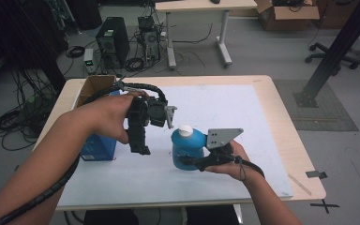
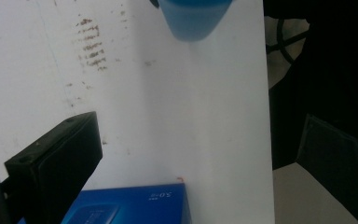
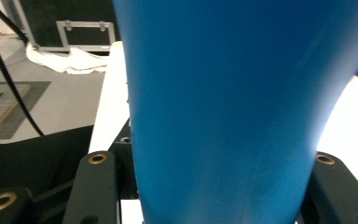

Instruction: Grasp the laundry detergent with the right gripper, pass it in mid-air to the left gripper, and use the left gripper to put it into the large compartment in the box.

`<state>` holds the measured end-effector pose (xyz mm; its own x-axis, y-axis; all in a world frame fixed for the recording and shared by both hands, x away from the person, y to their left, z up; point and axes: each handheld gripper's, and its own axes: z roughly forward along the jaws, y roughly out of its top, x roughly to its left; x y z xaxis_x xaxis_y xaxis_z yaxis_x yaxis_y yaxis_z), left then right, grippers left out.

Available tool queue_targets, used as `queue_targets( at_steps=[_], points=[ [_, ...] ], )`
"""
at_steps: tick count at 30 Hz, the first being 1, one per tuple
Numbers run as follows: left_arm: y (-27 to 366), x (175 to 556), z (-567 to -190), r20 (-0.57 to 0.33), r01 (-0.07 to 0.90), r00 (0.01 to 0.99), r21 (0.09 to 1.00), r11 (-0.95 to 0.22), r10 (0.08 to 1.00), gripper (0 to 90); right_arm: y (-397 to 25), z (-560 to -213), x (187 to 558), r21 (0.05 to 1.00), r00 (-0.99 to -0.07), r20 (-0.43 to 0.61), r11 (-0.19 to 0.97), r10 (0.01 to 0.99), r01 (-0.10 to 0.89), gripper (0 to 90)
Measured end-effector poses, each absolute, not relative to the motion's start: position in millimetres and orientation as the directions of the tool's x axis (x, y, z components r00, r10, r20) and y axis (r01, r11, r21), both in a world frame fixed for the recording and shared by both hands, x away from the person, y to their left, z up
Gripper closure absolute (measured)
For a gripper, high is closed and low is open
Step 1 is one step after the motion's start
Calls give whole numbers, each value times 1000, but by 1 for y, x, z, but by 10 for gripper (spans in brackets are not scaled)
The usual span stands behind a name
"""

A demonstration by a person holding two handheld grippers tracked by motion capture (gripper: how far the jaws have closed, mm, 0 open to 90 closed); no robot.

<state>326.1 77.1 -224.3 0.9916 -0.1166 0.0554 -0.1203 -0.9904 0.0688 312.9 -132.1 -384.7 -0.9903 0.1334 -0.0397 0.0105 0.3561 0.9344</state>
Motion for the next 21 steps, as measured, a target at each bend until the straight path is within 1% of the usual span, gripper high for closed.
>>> queue_targets(
  at_steps=[8,21],
  points=[
    [68,326,-226,47,-133,990,64,-989,-130,2,-120,-395,317,935,-996,-17,353,89,16,454],
    [58,328,-231,29,-138,990,54,-989,-137,2,-105,-400,323,935,-997,-13,355,74,14,453]
  ],
)
